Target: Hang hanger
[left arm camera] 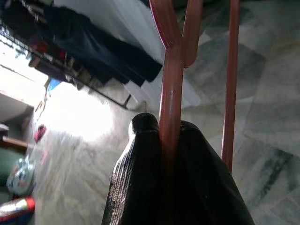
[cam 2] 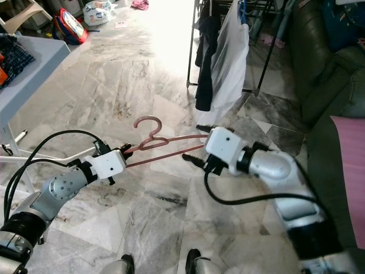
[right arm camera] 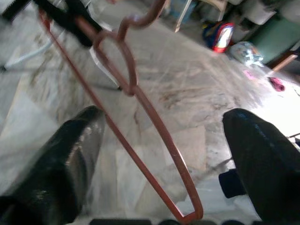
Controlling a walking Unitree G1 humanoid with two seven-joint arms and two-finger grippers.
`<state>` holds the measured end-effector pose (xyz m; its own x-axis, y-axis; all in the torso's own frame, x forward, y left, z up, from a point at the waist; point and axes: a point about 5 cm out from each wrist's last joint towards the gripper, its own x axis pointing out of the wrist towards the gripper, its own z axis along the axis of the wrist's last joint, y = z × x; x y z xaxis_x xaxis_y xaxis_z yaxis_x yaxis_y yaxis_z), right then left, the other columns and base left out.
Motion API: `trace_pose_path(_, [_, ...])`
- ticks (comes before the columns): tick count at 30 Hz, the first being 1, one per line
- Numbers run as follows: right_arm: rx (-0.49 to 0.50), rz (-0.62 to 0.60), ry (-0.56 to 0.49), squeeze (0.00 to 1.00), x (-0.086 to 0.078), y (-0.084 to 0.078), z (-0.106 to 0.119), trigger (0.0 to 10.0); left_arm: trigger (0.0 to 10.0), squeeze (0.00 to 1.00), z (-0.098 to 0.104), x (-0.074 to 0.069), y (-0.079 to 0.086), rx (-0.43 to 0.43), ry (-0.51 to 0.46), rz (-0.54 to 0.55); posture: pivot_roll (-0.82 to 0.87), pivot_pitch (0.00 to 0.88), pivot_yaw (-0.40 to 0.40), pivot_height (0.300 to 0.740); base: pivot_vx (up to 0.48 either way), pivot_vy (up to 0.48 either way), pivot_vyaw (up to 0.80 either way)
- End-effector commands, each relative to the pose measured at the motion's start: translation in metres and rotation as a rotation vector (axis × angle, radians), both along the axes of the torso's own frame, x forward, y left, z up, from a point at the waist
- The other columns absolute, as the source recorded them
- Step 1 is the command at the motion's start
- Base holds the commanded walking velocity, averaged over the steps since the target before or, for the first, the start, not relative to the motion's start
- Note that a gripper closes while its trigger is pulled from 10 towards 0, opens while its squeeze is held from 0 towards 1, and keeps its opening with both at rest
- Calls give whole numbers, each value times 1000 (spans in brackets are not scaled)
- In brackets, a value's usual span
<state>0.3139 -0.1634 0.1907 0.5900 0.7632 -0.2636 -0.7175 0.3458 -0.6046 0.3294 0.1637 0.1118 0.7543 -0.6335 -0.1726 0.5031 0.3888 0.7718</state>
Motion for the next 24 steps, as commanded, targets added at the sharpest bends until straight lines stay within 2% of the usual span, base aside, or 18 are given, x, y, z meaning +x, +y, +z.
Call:
trace_pose_path(1, [-44,47,25,1000,-1,2,-4,10000,10000,0,-3,-2,0,33,8,-35,68,239,13,740,0,0,0])
trace_pose_path(4, [-150,103,65,1000,6,-3,-5,10000,10000,0,-2,-4,-3,50,-3,-76,70,239,14,740,0,0,0])
trace_pose_path(6, [-154,108,94,1000,10,-5,-6,10000,10000,0,-2,-5,-4,53,-7,-89,70,239,14,740,0,0,0])
trace_pose_path(8, [-166,121,112,929,15,-5,-6,10000,10000,0,-2,-6,-6,60,-13,-112,70,240,15,740,0,0,0])
trace_pose_path(9, [-172,126,114,929,16,-5,-7,10000,10000,0,-2,-6,-7,62,-16,-120,70,240,15,740,0,0,0])
trace_pose_path(10, [-185,135,121,349,17,-5,-7,10000,10000,0,-2,-7,-7,64,-17,-129,72,239,15,740,0,0,0])
trace_pose_path(11, [-193,142,127,349,18,-5,-8,10000,10000,0,-2,-7,-8,65,-17,-134,72,239,15,740,0,0,0])
trace_pose_path(12, [-223,172,138,0,21,-2,-10,10000,10000,0,-2,-8,-10,65,-21,-148,73,238,16,740,0,0,0])
trace_pose_path(21, [-267,300,251,0,24,19,-25,10000,10000,0,-4,-12,-15,73,-22,-191,81,236,19,740,0,0,0])
trace_pose_path(22, [-267,307,257,0,24,20,-26,8706,10000,0,-4,-12,-15,73,-22,-193,82,236,20,740,0,0,0])
trace_pose_path(23, [-267,314,262,0,25,21,-26,8706,10000,0,-4,-12,-15,73,-22,-194,82,236,20,740,0,0,0])
trace_pose_path(24, [-274,323,269,0,26,22,-26,0,10000,0,-5,-12,-15,74,-20,-195,84,236,21,740,0,0,0])
